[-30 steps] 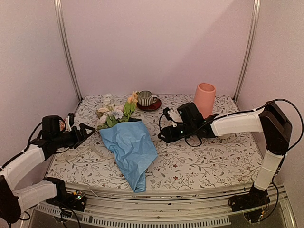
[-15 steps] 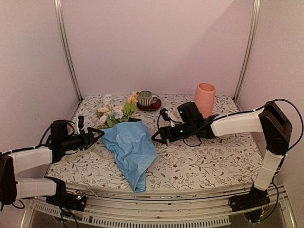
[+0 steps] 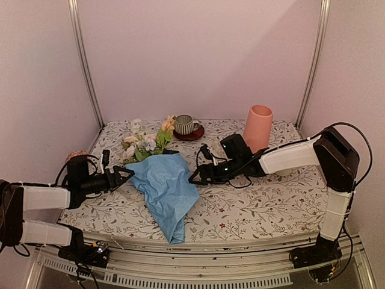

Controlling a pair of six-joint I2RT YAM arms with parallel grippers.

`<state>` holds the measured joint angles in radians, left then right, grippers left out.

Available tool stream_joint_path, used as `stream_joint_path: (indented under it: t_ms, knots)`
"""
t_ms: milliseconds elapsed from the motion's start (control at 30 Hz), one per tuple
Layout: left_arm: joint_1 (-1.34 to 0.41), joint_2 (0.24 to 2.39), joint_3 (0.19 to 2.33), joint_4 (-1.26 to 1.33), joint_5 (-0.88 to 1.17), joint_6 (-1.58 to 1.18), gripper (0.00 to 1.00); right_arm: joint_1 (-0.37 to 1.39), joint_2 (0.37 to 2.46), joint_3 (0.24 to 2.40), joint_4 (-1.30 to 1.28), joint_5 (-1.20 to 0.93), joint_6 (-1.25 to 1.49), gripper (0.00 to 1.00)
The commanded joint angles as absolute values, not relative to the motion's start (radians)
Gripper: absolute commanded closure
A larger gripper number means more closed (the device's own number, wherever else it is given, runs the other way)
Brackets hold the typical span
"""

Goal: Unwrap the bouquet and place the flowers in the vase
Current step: Move the folded bouquet to the center of the board.

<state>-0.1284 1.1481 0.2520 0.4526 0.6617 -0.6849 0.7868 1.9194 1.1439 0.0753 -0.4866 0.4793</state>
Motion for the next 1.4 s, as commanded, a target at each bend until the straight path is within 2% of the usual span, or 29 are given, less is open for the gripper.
stream_joint_path:
  t_ms: [0,300,500,633,700,733,833,1000,1367]
  knots:
    - [-0.138,1.228,0.228,0.57,0.704,-0.699,0.19,0.768,1.969,1.194,0.089,-0.593,0.513,0.15]
    - [-0.145,1.345,0.25,0.67,0.714,-0.712,0.27,0.767,2.012,1.191,0.176,-0.755,0.566,0.38]
    - [-0.145,1.416,0.271,0.718,0.702,-0.712,0.38,0.768,2.054,1.184,0.265,-0.841,0.642,0.54]
    - [-0.145,1.46,0.286,0.738,0.704,-0.704,0.48,0.765,2.056,1.163,0.294,-0.856,0.666,0.78]
    - [-0.144,1.485,0.296,0.751,0.708,-0.694,0.54,0.758,2.045,1.149,0.295,-0.851,0.666,0.94]
    - [-0.145,1.497,0.303,0.751,0.709,-0.688,0.57,0.751,2.039,1.14,0.297,-0.849,0.666,0.96]
    - [-0.147,1.553,0.333,0.753,0.719,-0.673,0.65,0.727,2.019,1.115,0.302,-0.854,0.664,0.97]
    - [-0.16,1.636,0.373,0.784,0.723,-0.666,0.73,0.7,1.994,1.08,0.298,-0.848,0.648,0.97]
    - [-0.204,1.762,0.459,0.778,0.695,-0.64,0.73,0.661,1.989,1.05,0.232,-0.793,0.591,0.97]
